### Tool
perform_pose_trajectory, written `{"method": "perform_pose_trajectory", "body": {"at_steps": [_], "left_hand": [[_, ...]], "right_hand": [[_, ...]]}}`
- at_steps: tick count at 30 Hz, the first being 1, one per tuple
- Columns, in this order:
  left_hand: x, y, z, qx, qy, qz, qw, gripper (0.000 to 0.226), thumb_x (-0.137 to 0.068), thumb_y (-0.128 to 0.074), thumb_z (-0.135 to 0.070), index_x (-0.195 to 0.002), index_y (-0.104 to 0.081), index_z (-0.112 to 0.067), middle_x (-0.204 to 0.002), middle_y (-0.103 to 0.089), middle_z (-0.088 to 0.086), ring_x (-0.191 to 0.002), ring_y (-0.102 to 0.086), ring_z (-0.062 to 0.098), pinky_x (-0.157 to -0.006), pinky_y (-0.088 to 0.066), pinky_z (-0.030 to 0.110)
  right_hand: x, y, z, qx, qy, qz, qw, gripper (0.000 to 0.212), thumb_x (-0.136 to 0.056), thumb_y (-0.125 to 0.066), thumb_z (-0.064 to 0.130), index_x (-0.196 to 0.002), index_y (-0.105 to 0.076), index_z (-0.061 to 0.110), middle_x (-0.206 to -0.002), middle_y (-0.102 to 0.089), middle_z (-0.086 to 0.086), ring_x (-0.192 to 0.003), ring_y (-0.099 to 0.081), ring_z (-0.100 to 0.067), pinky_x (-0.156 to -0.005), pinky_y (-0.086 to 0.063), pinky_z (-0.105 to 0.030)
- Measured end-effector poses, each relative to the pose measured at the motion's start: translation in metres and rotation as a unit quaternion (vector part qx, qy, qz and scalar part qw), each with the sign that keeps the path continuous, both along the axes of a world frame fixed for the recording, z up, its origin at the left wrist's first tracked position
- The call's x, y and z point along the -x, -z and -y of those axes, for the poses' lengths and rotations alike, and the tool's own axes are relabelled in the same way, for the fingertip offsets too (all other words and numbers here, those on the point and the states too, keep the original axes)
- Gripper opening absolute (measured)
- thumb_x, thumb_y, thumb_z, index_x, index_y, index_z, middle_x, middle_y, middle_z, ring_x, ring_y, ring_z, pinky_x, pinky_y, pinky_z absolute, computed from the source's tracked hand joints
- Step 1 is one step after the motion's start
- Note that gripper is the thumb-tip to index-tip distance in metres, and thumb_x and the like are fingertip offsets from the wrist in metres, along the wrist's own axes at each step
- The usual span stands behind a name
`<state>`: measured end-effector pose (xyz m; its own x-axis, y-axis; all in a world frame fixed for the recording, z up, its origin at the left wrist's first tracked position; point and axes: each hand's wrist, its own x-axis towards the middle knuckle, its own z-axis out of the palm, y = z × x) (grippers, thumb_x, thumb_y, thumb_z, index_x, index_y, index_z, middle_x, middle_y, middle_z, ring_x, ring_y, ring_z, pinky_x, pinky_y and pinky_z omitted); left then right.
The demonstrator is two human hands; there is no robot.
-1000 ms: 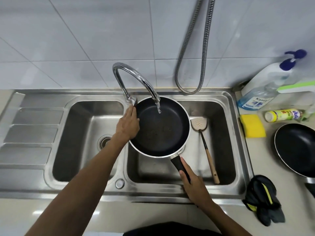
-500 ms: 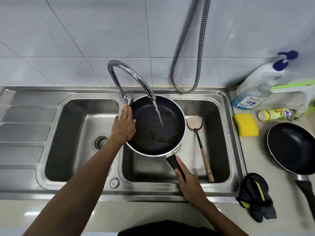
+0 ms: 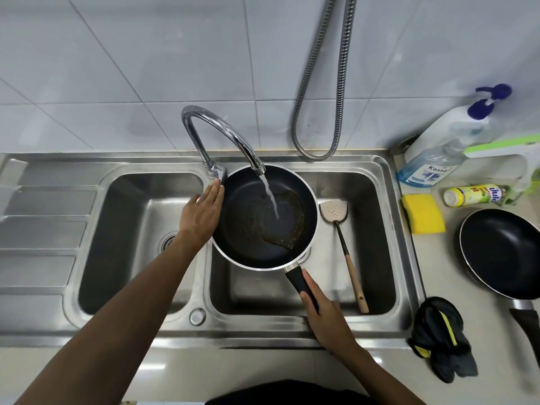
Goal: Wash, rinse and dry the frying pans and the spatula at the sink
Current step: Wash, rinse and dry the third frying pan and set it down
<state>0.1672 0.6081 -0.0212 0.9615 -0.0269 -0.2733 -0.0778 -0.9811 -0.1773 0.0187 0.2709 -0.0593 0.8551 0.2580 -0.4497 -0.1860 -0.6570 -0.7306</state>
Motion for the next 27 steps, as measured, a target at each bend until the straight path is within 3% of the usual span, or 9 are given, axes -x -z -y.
{"method": "perform_pose_trajectory", "body": {"at_steps": [4, 8, 11, 14, 18, 22, 25, 27], "left_hand": [[0.002, -0.006, -0.001, -0.064, 0.024, -0.006, 0.998, 0.070, -0.108, -0.039, -0.019, -0.164, 0.003, -0.008, -0.173, 0.006, 0.011, -0.161, -0.003, 0.023, -0.126, -0.020, 0.040], [0.006, -0.007, 0.000, -0.094, 0.025, -0.001, 0.995, 0.072, -0.108, -0.038, -0.022, -0.163, 0.007, -0.008, -0.173, 0.009, 0.010, -0.161, 0.001, 0.023, -0.127, -0.018, 0.043], [0.008, -0.009, 0.002, -0.091, 0.015, 0.009, 0.996, 0.072, -0.107, -0.039, -0.020, -0.163, 0.005, -0.008, -0.173, 0.006, 0.011, -0.161, -0.001, 0.024, -0.126, -0.019, 0.044], [0.010, -0.013, 0.002, -0.081, 0.006, 0.012, 0.997, 0.069, -0.108, -0.035, -0.019, -0.164, 0.003, -0.008, -0.173, 0.006, 0.010, -0.161, 0.001, 0.023, -0.126, -0.017, 0.043], [0.009, -0.023, -0.005, -0.058, -0.007, 0.042, 0.997, 0.066, -0.106, -0.033, -0.013, -0.165, -0.002, -0.011, -0.174, 0.000, 0.006, -0.160, -0.004, 0.021, -0.125, -0.018, 0.042], [-0.019, -0.045, -0.012, -0.008, -0.011, 0.100, 0.995, 0.071, -0.096, -0.021, -0.004, -0.165, -0.011, -0.012, -0.173, -0.007, 0.006, -0.160, -0.009, 0.020, -0.126, -0.020, 0.041], [-0.043, -0.061, -0.007, 0.002, 0.041, 0.080, 0.996, 0.068, -0.099, -0.018, -0.004, -0.165, -0.004, -0.011, -0.173, 0.002, 0.006, -0.160, -0.003, 0.017, -0.128, -0.012, 0.036], [-0.057, -0.063, 0.000, -0.001, 0.063, 0.063, 0.996, 0.062, -0.107, -0.025, -0.005, -0.165, -0.003, -0.011, -0.173, 0.001, 0.006, -0.160, -0.003, 0.017, -0.127, -0.006, 0.032]], "right_hand": [[0.001, 0.002, 0.000, -0.013, -0.002, 0.013, 1.000, 0.052, -0.102, -0.034, 0.056, -0.140, -0.004, 0.076, -0.101, -0.072, -0.002, -0.082, -0.066, -0.008, -0.086, -0.051, -0.026], [0.002, 0.006, 0.002, -0.006, 0.004, 0.006, 1.000, 0.052, -0.104, -0.033, 0.056, -0.148, -0.009, 0.068, -0.109, -0.071, -0.003, -0.093, -0.066, -0.013, -0.095, -0.052, -0.038], [0.001, 0.004, 0.003, -0.012, 0.000, 0.001, 1.000, 0.054, -0.102, -0.033, 0.055, -0.150, -0.010, 0.064, -0.088, -0.069, 0.000, -0.075, -0.064, -0.010, -0.081, -0.053, -0.025], [-0.001, 0.003, 0.002, -0.020, -0.001, -0.005, 1.000, 0.054, -0.105, -0.038, 0.045, -0.154, -0.016, 0.050, -0.075, -0.066, -0.004, -0.072, -0.064, -0.010, -0.069, -0.050, -0.013], [-0.003, 0.000, 0.000, -0.016, -0.001, -0.018, 1.000, 0.051, -0.106, -0.039, 0.041, -0.152, -0.016, 0.049, -0.084, -0.068, 0.001, -0.076, -0.064, -0.004, -0.069, -0.046, -0.004], [-0.003, -0.002, -0.001, -0.012, 0.000, -0.021, 1.000, 0.051, -0.106, -0.040, 0.041, -0.150, -0.015, 0.049, -0.076, -0.066, 0.004, -0.076, -0.064, -0.001, -0.067, -0.048, -0.008], [-0.002, -0.001, 0.001, -0.010, -0.007, -0.016, 1.000, 0.052, -0.104, -0.039, 0.045, -0.150, -0.015, 0.053, -0.076, -0.067, 0.001, -0.073, -0.065, -0.005, -0.068, -0.051, -0.014], [-0.003, 0.000, 0.000, -0.012, -0.007, -0.013, 1.000, 0.053, -0.104, -0.039, 0.047, -0.152, -0.017, 0.053, -0.086, -0.071, 0.001, -0.076, -0.065, -0.005, -0.071, -0.049, -0.010]]}}
